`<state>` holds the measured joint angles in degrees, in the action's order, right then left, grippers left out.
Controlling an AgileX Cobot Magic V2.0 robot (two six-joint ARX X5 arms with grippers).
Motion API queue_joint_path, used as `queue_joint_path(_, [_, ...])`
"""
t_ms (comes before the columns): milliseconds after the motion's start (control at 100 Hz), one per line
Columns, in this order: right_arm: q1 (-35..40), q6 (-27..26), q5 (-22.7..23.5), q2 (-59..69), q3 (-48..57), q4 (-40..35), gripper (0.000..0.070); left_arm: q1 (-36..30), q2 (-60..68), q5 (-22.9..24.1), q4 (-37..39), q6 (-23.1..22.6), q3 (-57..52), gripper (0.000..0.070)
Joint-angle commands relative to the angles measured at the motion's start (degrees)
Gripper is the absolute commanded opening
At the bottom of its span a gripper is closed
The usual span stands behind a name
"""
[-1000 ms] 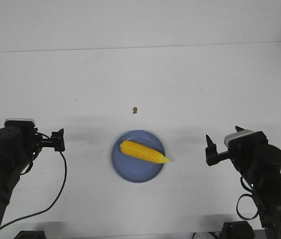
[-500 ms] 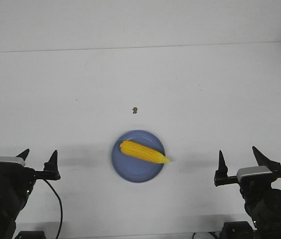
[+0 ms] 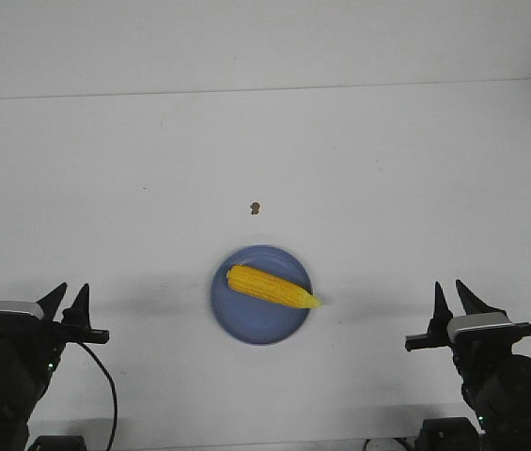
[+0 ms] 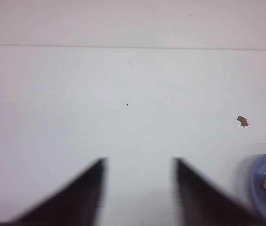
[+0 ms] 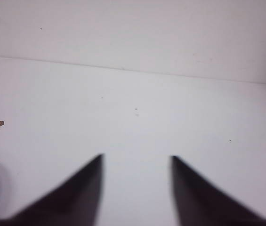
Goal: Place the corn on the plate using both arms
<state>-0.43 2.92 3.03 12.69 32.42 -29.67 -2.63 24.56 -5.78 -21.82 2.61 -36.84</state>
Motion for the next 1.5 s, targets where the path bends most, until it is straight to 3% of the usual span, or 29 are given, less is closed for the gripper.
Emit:
queue_joint_path(0, [-0.02,-0.57,0.04,0.11,0.35,0.72,0.0054,0.00,0.07,0.24,0.28,0.00,-0.37,0.0000])
queue_joint_path(70, [-0.02,-0.57,0.04,0.11,0.35,0.74,0.0018,0.00,0.07,0.24,0.26,0.00,-0.39,0.0005])
queue_joint_path(1490, [-0.02,-0.57,-0.04,0.11,0.35,0.92,0.0019,0.00,0.07,0.24,0.94,0.00,-0.39,0.0013])
